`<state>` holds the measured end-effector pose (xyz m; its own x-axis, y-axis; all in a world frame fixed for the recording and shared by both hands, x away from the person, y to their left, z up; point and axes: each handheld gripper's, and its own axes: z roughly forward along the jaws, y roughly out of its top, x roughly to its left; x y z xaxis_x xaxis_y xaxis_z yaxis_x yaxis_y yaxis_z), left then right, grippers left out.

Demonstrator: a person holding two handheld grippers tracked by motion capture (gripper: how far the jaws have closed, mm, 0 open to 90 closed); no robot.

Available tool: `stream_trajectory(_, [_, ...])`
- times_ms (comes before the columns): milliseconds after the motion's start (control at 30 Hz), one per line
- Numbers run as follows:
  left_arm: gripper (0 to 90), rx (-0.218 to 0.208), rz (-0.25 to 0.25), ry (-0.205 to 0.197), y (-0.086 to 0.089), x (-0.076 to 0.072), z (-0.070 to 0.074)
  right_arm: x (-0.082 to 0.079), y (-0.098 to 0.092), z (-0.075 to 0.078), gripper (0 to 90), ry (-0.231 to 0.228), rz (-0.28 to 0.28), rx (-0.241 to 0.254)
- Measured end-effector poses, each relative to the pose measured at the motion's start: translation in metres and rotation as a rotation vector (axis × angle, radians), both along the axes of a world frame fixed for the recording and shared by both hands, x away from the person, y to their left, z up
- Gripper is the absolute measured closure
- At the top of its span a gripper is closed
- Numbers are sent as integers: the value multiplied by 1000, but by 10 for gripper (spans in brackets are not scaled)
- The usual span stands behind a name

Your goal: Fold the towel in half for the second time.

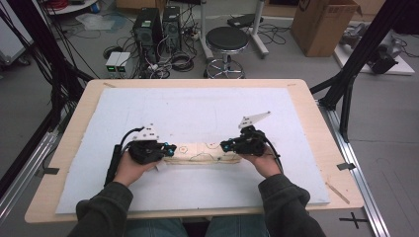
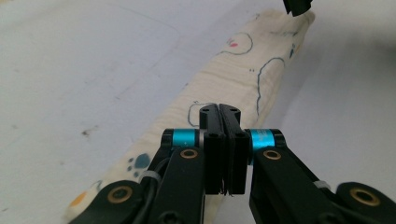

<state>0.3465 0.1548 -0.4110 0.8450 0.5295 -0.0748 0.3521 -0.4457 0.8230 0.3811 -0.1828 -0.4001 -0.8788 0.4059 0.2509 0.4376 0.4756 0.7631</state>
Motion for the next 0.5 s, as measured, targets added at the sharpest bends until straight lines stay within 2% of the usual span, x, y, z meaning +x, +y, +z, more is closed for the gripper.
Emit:
stream_trajectory(133, [881, 46, -9, 36, -7, 8, -11, 4, 20, -13, 856, 37, 51, -57])
stream_trajectory(233, [884, 79, -4, 53, -6, 11, -15, 5, 25, -22, 864, 60, 65, -107])
stream_trajectory(367, [883, 103, 11, 56, 3, 8, -19, 3, 19, -30, 866, 69, 59, -138])
stream_trajectory(433, [883, 120, 24, 63, 9, 8, -23, 2, 13, -32, 864, 65, 58, -135])
stream_trajectory(500, [883, 108, 37, 62, 15, 7, -25, 0, 8, -33, 857, 52, 48, -139])
